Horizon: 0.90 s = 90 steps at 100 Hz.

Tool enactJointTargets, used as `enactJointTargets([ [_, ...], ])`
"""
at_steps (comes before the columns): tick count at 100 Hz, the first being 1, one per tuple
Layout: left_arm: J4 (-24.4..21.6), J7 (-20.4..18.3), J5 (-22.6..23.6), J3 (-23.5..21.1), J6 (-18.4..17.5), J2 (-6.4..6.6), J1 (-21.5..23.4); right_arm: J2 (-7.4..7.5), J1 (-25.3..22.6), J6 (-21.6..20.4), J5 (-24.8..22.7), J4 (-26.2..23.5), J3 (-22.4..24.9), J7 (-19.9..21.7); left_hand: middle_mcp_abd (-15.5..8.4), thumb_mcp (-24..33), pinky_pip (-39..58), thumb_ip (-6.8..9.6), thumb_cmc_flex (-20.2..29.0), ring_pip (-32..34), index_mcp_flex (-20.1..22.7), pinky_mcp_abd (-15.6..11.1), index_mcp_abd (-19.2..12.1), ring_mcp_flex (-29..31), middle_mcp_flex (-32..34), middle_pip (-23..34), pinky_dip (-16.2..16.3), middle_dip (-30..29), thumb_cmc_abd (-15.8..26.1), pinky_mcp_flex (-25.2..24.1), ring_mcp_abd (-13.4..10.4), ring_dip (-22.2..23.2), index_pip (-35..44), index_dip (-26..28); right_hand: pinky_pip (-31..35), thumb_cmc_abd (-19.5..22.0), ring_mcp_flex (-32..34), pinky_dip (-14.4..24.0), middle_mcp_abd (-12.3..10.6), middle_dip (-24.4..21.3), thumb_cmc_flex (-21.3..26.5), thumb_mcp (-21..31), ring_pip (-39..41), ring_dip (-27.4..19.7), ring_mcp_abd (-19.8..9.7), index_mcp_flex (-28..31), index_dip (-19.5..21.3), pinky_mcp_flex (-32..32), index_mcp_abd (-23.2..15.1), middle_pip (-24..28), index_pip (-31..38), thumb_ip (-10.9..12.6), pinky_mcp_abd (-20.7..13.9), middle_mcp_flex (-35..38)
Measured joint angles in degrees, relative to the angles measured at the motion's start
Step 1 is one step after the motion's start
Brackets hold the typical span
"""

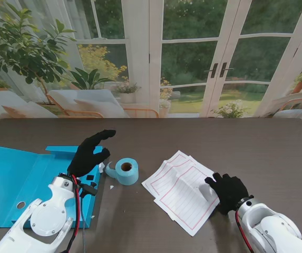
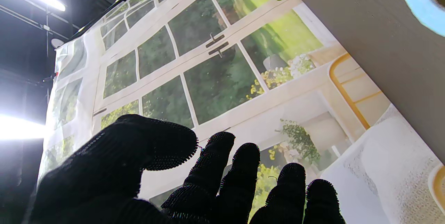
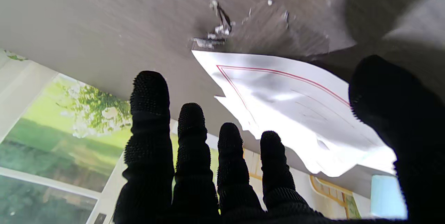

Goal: Peel a label from the label roll, stick it on the side of the file box and file the documents

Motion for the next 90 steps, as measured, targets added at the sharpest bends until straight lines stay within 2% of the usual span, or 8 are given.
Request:
enactJointTargets([
  [17,0.3,-0.2,-0.2,0.0,0.1,0.01,-0.2,-0.19,0.2,0.4,1.6,1.3,-0.3,-4.6,0.0,0.0,0.0,0.00,0.0,0.0,0.0,0.0,0.0,0.0,0.0,0.0,0.0,0.0,0.0,0.0,0.0,0.0,0.0,-0.1,1.6,4.6,3.9,-0.9,-0.1,0.0,0.0,0.1,0.7,0.0,0.0,1.9,-4.9,0.0,-1.5,-0.1,6.4,0.0,0.0,4.9],
  [41,0.4,-0.7,-0.5,0.0,0.5,0.04,-0.3,-0.36,0.3,0.0,2.2,1.8,-0.3,-5.3,0.0,0.1,0.0,0.00,0.0,0.0,0.0,0.0,0.0,0.0,0.0,0.0,0.0,0.0,0.7,0.0,0.0,0.0,-0.1,-0.3,2.9,16.2,6.8,-1.2,-0.9,0.0,0.0,0.0,1.0,0.1,0.0,4.2,-5.8,0.0,-3.5,-0.3,7.9,0.6,0.0,8.5],
  [45,0.4,-0.7,-0.5,0.0,0.5,0.04,-0.3,-0.36,0.4,-0.2,2.2,2.0,-0.3,-5.6,0.0,0.0,0.0,0.00,0.0,0.0,0.0,0.0,0.0,0.1,0.0,0.0,0.0,0.0,0.7,0.0,0.0,0.0,-0.1,-0.3,2.9,16.8,6.8,-1.3,-0.9,0.0,0.0,0.0,1.0,0.1,0.0,4.2,-6.0,0.0,-3.5,-0.3,7.9,0.6,0.0,8.5],
  [55,0.4,-1.0,-0.9,-0.1,0.6,0.05,-0.3,-0.29,0.9,-1.0,2.0,2.3,-0.6,-5.3,0.1,0.0,0.0,0.00,0.0,0.0,0.0,0.0,0.0,0.1,0.0,0.0,0.0,0.0,0.7,0.0,0.0,0.0,-0.1,-0.3,2.9,16.8,6.8,-1.3,-0.9,0.0,0.0,-1.2,1.0,0.1,0.0,4.0,-7.3,0.0,-2.1,-0.3,7.8,0.6,0.0,8.5],
  [65,0.5,-1.6,-1.3,-0.2,0.7,0.12,-0.3,-0.14,1.4,-2.3,1.2,2.3,-0.8,-3.2,0.1,0.0,0.0,0.00,0.0,0.0,0.0,0.0,0.0,0.3,0.0,0.0,0.0,0.0,0.7,0.0,0.1,0.0,-0.2,-0.3,2.9,12.4,6.8,-1.4,-0.9,0.0,0.0,-2.6,0.8,0.1,0.0,1.7,-8.9,0.0,-0.5,-0.4,6.9,0.6,0.0,8.3],
  [72,0.6,-1.9,-1.4,-0.2,0.7,0.19,-0.3,0.03,1.5,-3.2,-0.6,1.9,-0.7,-0.1,0.1,0.0,0.0,0.00,0.0,0.0,0.0,0.0,0.0,1.1,0.0,0.0,-0.1,0.0,0.7,0.0,0.1,0.0,-0.2,-0.3,2.9,9.7,6.5,-1.7,-0.9,0.0,0.0,-2.7,0.5,0.1,0.0,1.7,-10.5,0.0,0.8,-1.0,4.9,0.6,0.0,7.4],
  [79,0.7,-2.2,-1.5,-0.2,0.7,0.26,-0.3,0.30,1.6,-3.9,-2.5,1.0,-0.7,2.6,0.1,0.0,0.0,0.00,0.0,0.0,0.0,0.0,0.0,1.4,0.0,0.0,-0.1,0.0,0.7,0.0,0.1,0.0,-0.2,-0.3,2.9,9.4,6.3,-1.8,-0.9,0.0,-0.5,-2.0,0.2,0.1,0.0,1.7,-11.0,0.0,1.0,-0.9,3.4,1.9,0.0,7.5],
  [90,0.7,-2.5,-1.8,-0.2,0.7,0.34,-0.2,0.64,2.1,-4.0,-2.7,0.8,-1.1,2.6,0.1,0.0,0.0,0.00,0.0,0.0,0.0,0.0,0.0,1.4,0.0,0.0,-0.6,0.0,0.7,0.0,0.1,0.0,-0.2,-0.3,2.9,9.2,6.3,-1.8,-0.9,0.0,0.0,-2.6,0.2,0.1,0.0,1.7,-10.8,0.0,1.3,-0.9,4.2,1.9,0.0,7.5],
])
